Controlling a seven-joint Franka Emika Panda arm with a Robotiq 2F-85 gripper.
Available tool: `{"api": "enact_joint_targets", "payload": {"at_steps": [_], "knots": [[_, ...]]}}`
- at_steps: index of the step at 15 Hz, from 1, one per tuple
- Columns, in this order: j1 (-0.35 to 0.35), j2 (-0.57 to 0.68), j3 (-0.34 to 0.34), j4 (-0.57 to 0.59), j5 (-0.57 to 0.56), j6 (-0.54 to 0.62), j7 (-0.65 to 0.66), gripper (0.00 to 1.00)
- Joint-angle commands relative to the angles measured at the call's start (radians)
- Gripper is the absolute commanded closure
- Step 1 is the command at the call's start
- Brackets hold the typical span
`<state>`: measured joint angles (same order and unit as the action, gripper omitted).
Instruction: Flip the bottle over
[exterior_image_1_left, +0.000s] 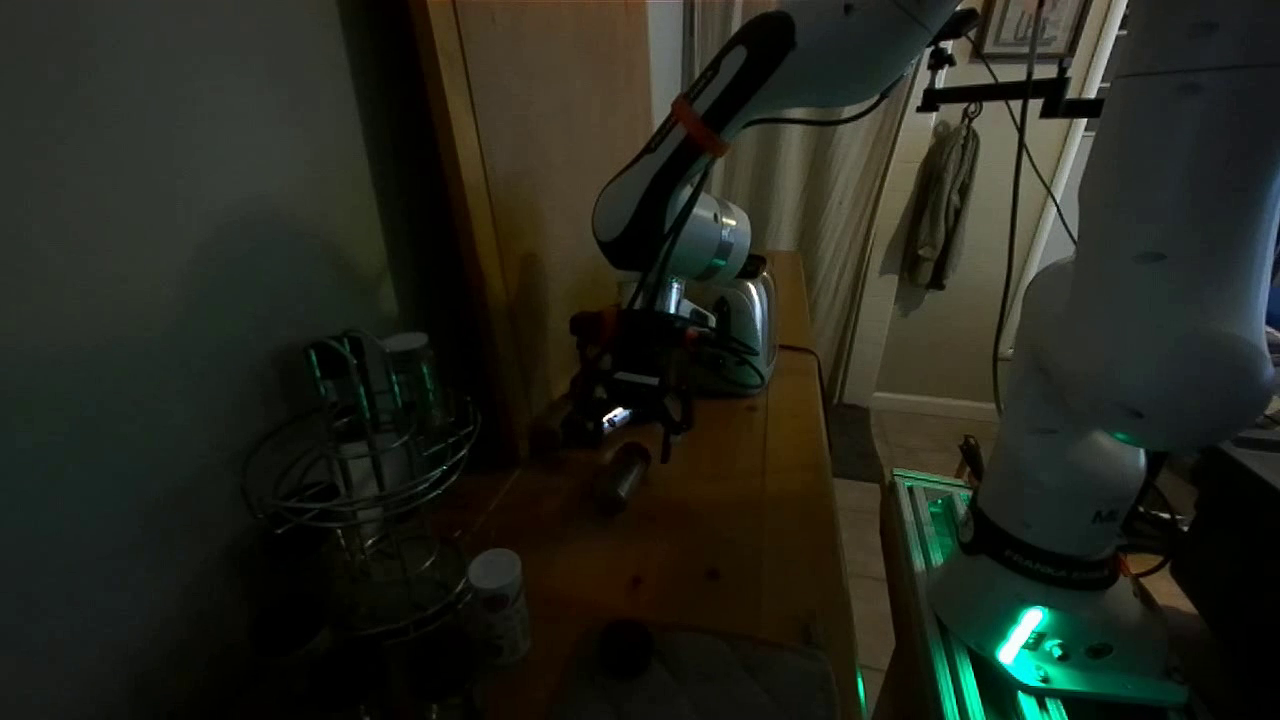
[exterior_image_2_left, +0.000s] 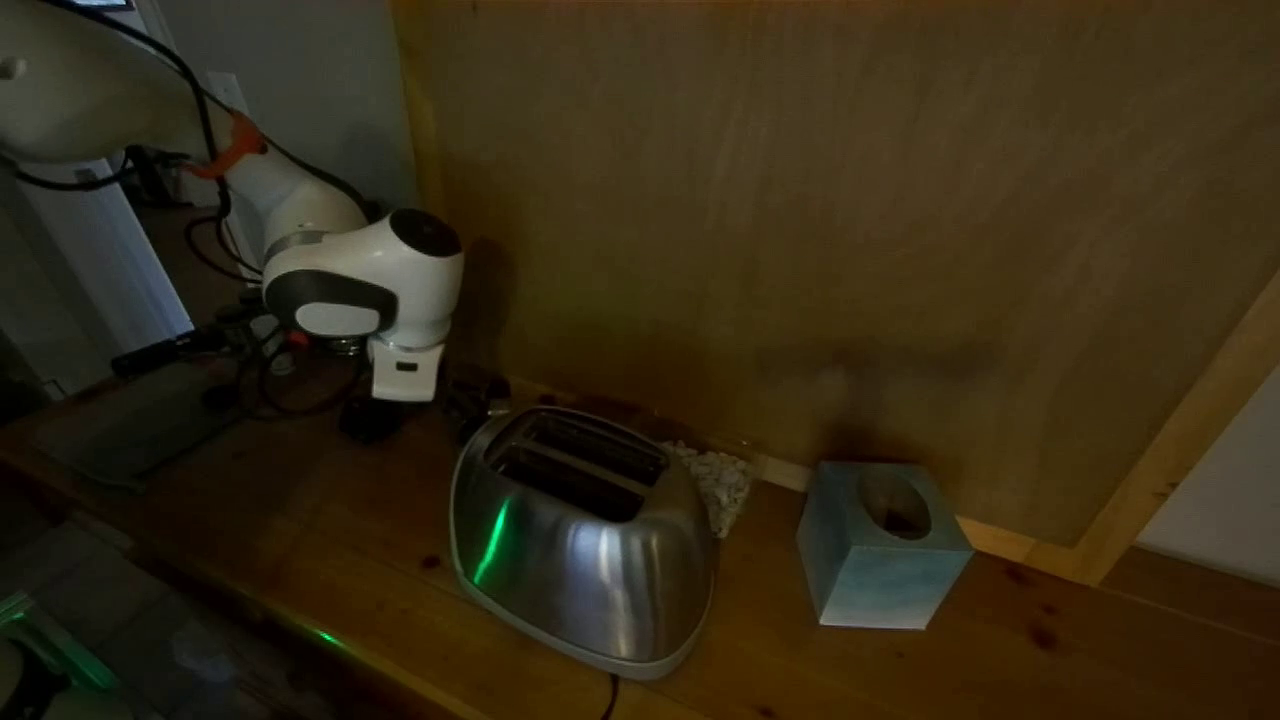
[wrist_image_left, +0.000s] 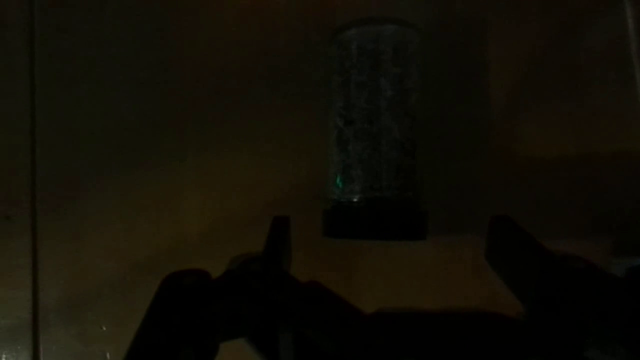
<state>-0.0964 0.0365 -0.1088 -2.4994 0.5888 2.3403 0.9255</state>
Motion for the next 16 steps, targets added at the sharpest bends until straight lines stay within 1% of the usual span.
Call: {"api": "enact_joint_targets", "payload": {"at_steps": [1,3,4,5,6,7,8,9,10,11,13,14,15,16], "knots": [[-0.01,0.031,-0.002,0.023,0.058,-0.032,-0.044,0.0],[-0.012,0.041,-0.004,0.027,0.076,-0.037,-0.048,0.0],[-0.013,0.045,-0.004,0.026,0.089,-0.038,-0.052,0.03],[-0.014,0.047,-0.005,0.027,0.095,-0.041,-0.055,0.1],[-0.015,0.048,-0.006,0.026,0.095,-0.037,-0.049,0.27],[-0.015,0.05,-0.007,0.025,0.097,-0.037,-0.047,0.32],[-0.016,0.05,-0.009,0.025,0.098,-0.036,-0.046,0.4],[-0.017,0.049,-0.01,0.027,0.101,-0.036,-0.045,0.47],[-0.017,0.046,-0.011,0.027,0.102,-0.036,-0.044,0.36],[-0.017,0.046,-0.013,0.028,0.102,-0.036,-0.043,0.12],[-0.019,0.041,-0.015,0.025,0.101,-0.039,-0.043,0.07],[-0.02,0.04,-0.016,0.025,0.1,-0.04,-0.043,0.23],[-0.021,0.039,-0.017,0.024,0.099,-0.041,-0.041,0.46],[-0.022,0.038,-0.018,0.024,0.098,-0.04,-0.039,0.47]]}}
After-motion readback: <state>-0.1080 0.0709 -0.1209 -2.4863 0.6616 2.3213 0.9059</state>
